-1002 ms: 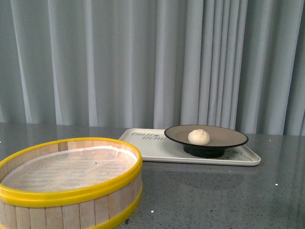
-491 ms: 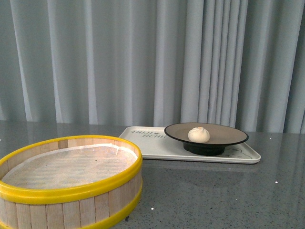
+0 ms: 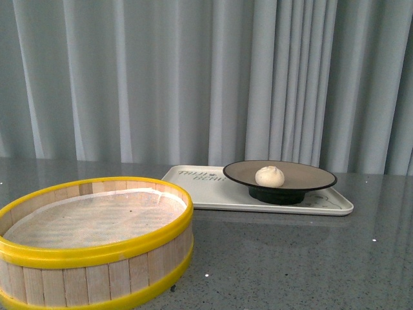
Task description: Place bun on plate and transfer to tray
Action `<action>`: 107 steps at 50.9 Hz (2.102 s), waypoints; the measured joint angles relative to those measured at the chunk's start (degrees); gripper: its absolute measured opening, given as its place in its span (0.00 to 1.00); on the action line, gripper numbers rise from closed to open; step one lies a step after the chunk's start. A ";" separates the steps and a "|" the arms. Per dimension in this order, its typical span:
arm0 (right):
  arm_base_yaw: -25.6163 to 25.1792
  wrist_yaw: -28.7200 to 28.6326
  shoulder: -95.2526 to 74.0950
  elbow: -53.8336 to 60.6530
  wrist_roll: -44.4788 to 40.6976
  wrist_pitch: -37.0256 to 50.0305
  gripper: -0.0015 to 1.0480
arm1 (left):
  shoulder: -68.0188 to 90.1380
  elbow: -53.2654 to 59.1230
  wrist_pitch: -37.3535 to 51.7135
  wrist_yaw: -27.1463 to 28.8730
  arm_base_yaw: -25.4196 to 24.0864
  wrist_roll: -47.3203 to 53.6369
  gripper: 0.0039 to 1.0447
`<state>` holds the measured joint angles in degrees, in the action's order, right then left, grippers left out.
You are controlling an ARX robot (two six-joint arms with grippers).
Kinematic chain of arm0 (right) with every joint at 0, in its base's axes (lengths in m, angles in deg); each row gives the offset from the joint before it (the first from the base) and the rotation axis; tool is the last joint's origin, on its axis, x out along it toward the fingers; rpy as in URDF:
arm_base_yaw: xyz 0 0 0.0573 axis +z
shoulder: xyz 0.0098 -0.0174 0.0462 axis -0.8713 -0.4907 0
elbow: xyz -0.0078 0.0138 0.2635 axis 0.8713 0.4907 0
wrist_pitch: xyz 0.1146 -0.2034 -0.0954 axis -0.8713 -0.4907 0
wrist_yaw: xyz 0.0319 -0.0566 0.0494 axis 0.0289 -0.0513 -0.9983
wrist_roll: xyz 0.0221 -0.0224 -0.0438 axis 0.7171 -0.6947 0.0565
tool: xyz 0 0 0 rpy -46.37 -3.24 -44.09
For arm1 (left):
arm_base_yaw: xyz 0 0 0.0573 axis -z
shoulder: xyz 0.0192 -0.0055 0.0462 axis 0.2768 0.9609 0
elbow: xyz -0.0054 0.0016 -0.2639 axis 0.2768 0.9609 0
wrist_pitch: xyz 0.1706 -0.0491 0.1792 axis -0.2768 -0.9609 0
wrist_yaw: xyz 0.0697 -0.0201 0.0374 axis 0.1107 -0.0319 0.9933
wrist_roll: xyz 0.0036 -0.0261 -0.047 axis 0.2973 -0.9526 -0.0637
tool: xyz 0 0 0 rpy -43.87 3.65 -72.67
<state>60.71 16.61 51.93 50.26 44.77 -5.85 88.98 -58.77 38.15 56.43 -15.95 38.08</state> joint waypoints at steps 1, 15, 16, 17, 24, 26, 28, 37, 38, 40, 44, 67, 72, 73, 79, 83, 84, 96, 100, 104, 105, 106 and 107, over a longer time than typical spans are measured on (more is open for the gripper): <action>0.00 0.00 0.28 0.00 0.02 -0.33 0.02 | 0.00 0.00 0.00 0.00 0.00 0.00 0.94; 0.00 -0.04 9.07 0.02 0.02 -8.15 0.02 | 0.00 0.00 0.00 0.00 0.00 0.00 0.94; 0.00 -0.02 9.92 0.02 0.02 -9.01 0.02 | 0.00 0.00 0.00 0.00 0.00 0.00 0.94; 0.00 -0.04 10.49 0.02 0.02 -9.55 0.02 | 0.00 0.00 0.00 0.00 0.00 0.00 0.94; 0.00 -0.04 13.55 0.02 0.02 -12.35 0.02 | 0.00 0.00 0.00 0.00 0.00 0.00 0.94; 0.00 -0.04 14.53 0.02 0.02 -13.33 0.02 | 0.00 0.00 0.00 0.00 0.00 0.00 0.94; 0.00 -0.04 15.23 0.02 0.02 -14.03 0.02 | 0.00 0.00 0.00 0.00 0.00 0.00 0.94; 0.00 -0.04 18.69 0.02 0.02 -17.44 0.02 | 0.00 0.00 0.00 0.00 0.00 0.02 0.94; 0.00 -0.04 19.28 0.02 0.02 -18.01 0.02 | 0.00 0.00 0.00 0.00 0.00 0.02 0.94; 0.00 -0.04 20.17 0.02 0.02 -18.88 0.02 | 0.00 0.00 0.00 0.00 0.00 0.00 0.94; 0.00 -0.04 21.53 0.02 0.02 -20.26 0.02 | 0.00 0.00 0.00 0.00 0.00 0.00 0.94; 0.00 -0.17 34.38 -0.02 0.02 -33.44 0.02 | -0.02 0.00 0.00 0.00 0.00 0.02 0.94; 0.00 -0.20 34.38 0.00 0.00 -33.42 0.07 | 0.00 0.00 0.00 0.02 0.00 0.00 0.94; 0.00 -0.20 34.40 0.00 0.00 -33.42 0.09 | -0.02 0.00 0.00 0.00 0.00 0.00 0.94; 0.00 -0.17 34.38 0.00 0.00 -33.44 0.32 | 0.00 0.00 0.00 0.00 0.00 0.00 0.94; 0.00 -0.20 34.40 0.00 0.00 -33.44 0.49 | -0.02 0.00 0.00 0.02 0.00 0.00 0.94; 0.00 -0.20 34.38 -0.02 0.02 -33.44 0.53 | -0.02 0.00 0.00 0.00 0.00 0.00 0.94; 0.00 -0.17 34.38 0.00 0.02 -33.44 0.93 | 0.00 0.00 0.00 0.00 0.00 0.00 0.94; 0.00 -0.17 34.38 0.00 0.02 -33.44 0.91 | -0.02 0.00 0.00 0.00 0.00 0.02 0.94; 0.00 -0.17 34.40 0.00 0.04 -33.44 0.92 | -0.02 0.00 0.00 0.00 0.00 0.00 0.94; 0.00 -0.17 34.38 0.00 0.04 -33.44 0.92 | -0.02 0.00 0.00 0.00 0.00 0.00 0.94; 0.00 -0.17 34.40 0.00 0.04 -33.44 0.92 | -0.02 0.00 0.00 0.00 0.00 0.00 0.94; 0.00 -0.17 34.38 0.00 0.04 -33.44 0.92 | -0.02 0.00 0.00 0.00 0.00 0.00 0.94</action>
<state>60.71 16.44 86.32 50.26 44.81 -39.29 88.96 -58.77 38.15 56.43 -15.95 38.08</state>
